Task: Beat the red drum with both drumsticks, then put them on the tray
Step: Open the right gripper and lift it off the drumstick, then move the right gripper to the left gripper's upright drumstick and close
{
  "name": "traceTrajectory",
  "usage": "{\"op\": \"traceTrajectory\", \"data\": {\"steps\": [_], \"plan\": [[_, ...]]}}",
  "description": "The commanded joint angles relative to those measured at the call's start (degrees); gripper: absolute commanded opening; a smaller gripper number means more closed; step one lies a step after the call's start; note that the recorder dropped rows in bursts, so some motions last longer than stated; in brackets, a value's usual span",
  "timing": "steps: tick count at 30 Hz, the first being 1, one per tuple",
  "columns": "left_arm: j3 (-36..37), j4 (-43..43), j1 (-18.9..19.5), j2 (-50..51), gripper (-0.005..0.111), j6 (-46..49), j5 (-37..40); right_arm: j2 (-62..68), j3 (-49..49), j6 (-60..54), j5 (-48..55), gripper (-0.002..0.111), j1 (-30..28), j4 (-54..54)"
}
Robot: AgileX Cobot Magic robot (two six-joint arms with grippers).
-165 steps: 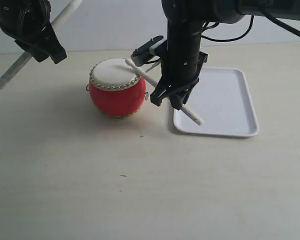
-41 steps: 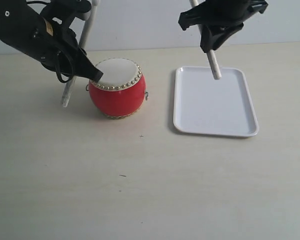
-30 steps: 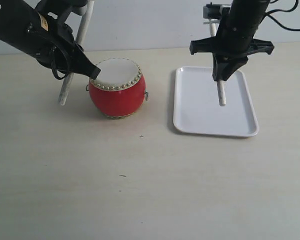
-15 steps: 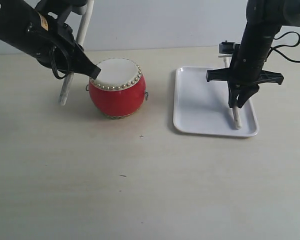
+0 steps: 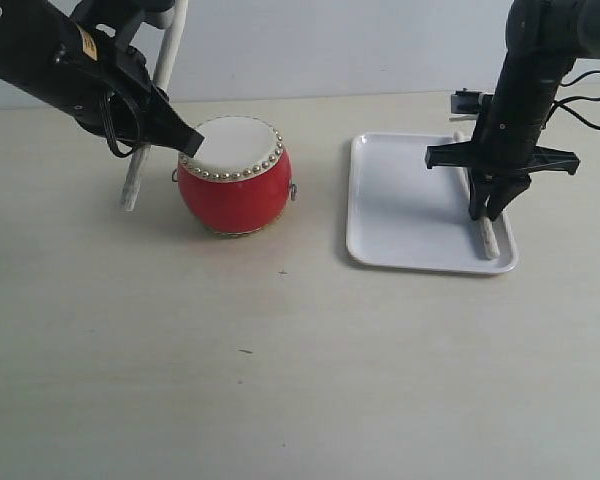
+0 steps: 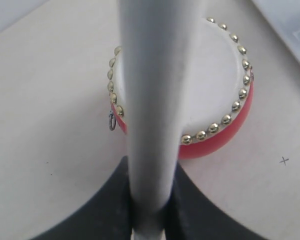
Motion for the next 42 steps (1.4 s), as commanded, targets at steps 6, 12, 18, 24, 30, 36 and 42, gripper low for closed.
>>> {"op": "traceTrajectory", "data": {"steps": [6, 12, 18, 24, 30, 36, 42], "plan": [[0.19, -0.93, 0.05, -0.62, 0.0, -0.01, -0.9, 0.19, -0.42, -0.55, -0.29, 0.004, -0.12, -0.18], [0.19, -0.93, 0.05, -0.62, 0.0, -0.01, -1.02, 0.19, -0.42, -1.0, -0.29, 0.033, -0.12, -0.18], [0.19, -0.93, 0.05, -0.62, 0.0, -0.01, -1.76, -0.33, -0.42, -2.47, -0.29, 0.053, -0.12, 0.04], [0.19, -1.25, 0.05, -0.62, 0.0, 0.66, -2.57, -4.39, -0.42, -11.14, -0.29, 0.054, -0.12, 4.36], [0.19, -7.51, -0.16, -0.62, 0.0, 8.24, -1.96, -9.81, 0.33, -35.02, -0.29, 0.054, -0.12, 25.67], [0.19, -22.57, -0.16, -0.62, 0.0, 25.12, 2.16, -11.91, 4.39, -55.52, -0.29, 0.054, -0.12, 40.32], [0.19, -32.84, 0.63, -0.62, 0.0, 35.86, 7.25, -11.63, 11.73, -80.71, -0.29, 0.054, -0.12, 57.61]]}}
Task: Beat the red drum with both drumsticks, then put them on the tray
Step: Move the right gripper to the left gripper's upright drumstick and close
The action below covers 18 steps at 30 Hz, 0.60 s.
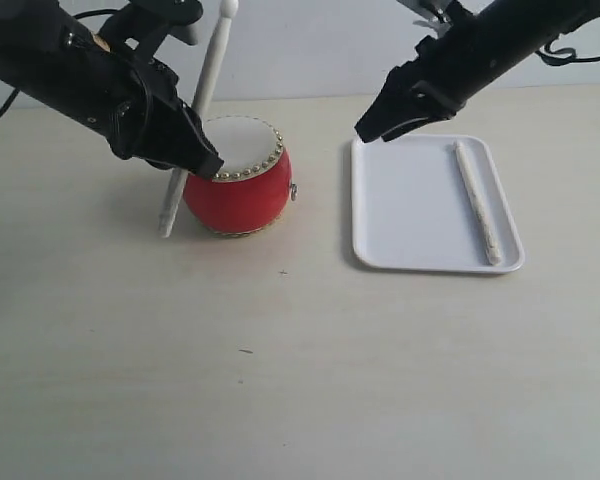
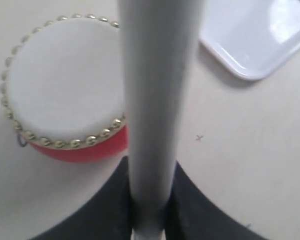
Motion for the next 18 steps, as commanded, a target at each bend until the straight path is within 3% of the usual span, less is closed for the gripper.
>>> {"op": "traceTrajectory", "data": {"steps": [1, 7, 11, 15, 18], "plan": [[0.19, -6.97, 1.1, -0.62, 0.0, 7.24, 2.67, -0.1, 5.73, -21.5, -0.18, 0.054, -0.12, 14.12], [0.19, -19.94, 7.4, -1.69, 0.0, 14.87, 4.9, -0.1, 12.21, -34.1, -0.18, 0.054, -0.12, 19.31], [0.19, -37.51, 11.11, -1.63, 0.0, 29.29, 13.16, 0.37, 16.14, -40.81, -0.18, 0.054, 0.12, 27.9], [0.19, -47.75, 12.91, -1.63, 0.0, 37.2, 20.26, 1.45, 17.12, -43.2, -0.18, 0.054, 1.46, 31.28], [0.19, -49.82, 13.19, -1.63, 0.0, 38.82, 20.79, 2.08, 17.12, -43.32, -0.18, 0.054, 3.63, 31.43]]}}
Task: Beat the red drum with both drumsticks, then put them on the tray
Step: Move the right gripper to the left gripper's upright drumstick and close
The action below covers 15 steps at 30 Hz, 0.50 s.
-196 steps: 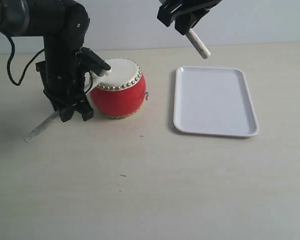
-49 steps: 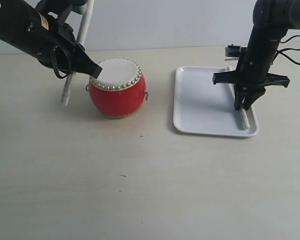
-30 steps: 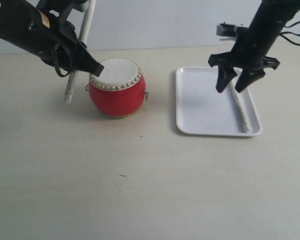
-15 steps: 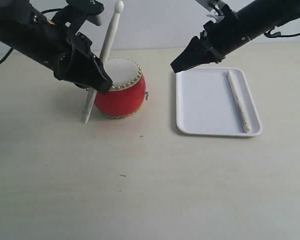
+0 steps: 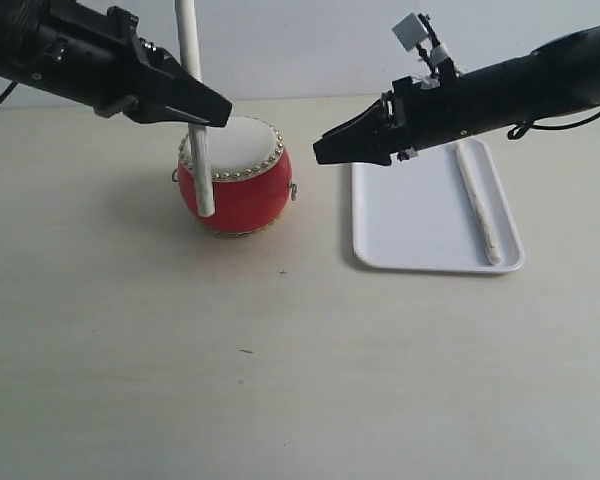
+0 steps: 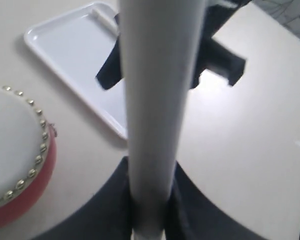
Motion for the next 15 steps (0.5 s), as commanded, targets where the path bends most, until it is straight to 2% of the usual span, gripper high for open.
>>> {"op": "traceTrajectory", "data": {"steps": [1, 6, 12, 15], "plan": [[0.19, -5.67, 0.63, -0.63, 0.0, 4.34, 1.85, 0.72, 0.39, -1.77, 0.18, 0.054, 3.41, 2.27], [0.19, -6.66, 1.82, -0.63, 0.0, 5.64, 1.94, 0.35, 0.39, -2.12, 0.18, 0.054, 6.82, 5.8], [0.31, -6.85, 6.33, -0.63, 0.0, 6.6, 4.93, -1.36, 0.87, -3.41, 0.18, 0.054, 6.79, 2.03], [1.12, -9.37, 7.08, -0.63, 0.0, 8.93, 5.45, -1.36, 1.95, -5.09, 0.18, 0.054, 6.79, 4.74]]}}
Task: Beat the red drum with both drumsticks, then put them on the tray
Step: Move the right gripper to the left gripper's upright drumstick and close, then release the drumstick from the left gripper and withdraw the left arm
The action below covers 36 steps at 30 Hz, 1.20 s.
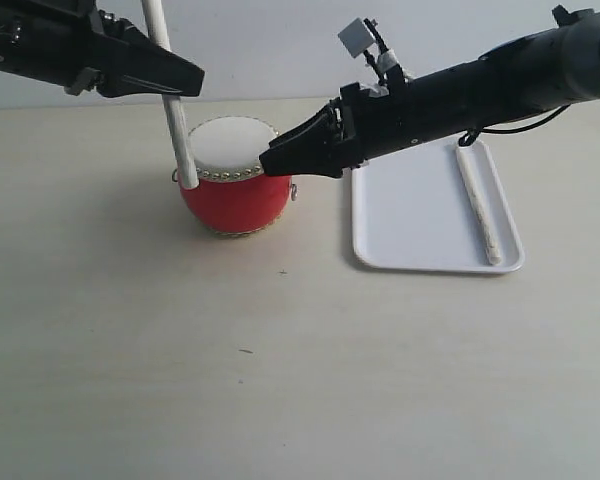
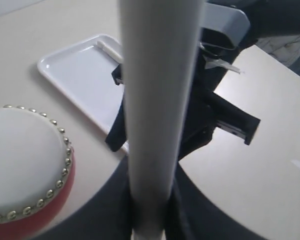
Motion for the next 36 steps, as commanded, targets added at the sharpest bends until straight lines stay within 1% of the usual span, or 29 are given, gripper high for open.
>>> {"op": "traceTrajectory", "data": {"steps": [1, 4, 6, 8, 11, 13, 18, 22, 31, 36], "plan": [[1.55, -4.7, 1.1, -0.63, 0.0, 3.7, 1.21, -0.67, 1.58, -2.82, 0.26, 0.054, -0.12, 2.12], [2.43, -7.82, 1.1, -0.63, 0.0, 7.61, 1.34, -0.78, 1.58, -2.82, 0.26, 0.054, 0.23, 2.7], [2.62, -8.2, 1.1, -0.63, 0.0, 7.84, 1.42, -0.93, 1.58, -2.82, 0.26, 0.054, 0.58, 3.32], [2.74, -8.09, 1.1, -0.63, 0.0, 8.65, 1.52, -2.19, 1.58, -2.59, 0.26, 0.054, 2.1, 3.86], [2.85, -8.09, 1.1, -0.63, 0.0, 8.76, 1.43, -5.43, 1.58, -3.9, 0.26, 0.054, 4.92, 3.26], [2.98, -8.09, 1.1, -0.63, 0.0, 8.76, 1.65, -5.87, 1.58, -4.61, 0.26, 0.054, 5.58, 4.83], [3.5, -9.47, 0.95, -0.63, 0.0, 9.29, 2.3, -5.59, 1.58, -5.8, 0.26, 0.054, 6.59, 5.86], [3.5, -10.1, 0.71, -0.63, 0.0, 9.29, 6.32, -5.59, 1.58, -6.29, 0.26, 0.054, 7.88, 7.43], [3.5, -10.1, 0.59, -0.63, 0.0, 9.29, 7.21, -5.79, 1.58, -5.55, 0.26, 0.054, 9.16, 8.33], [3.5, -9.89, -1.75, -0.63, 0.0, 9.29, 7.2, -5.79, 1.58, -5.55, 0.26, 0.054, 9.58, 8.45]]}}
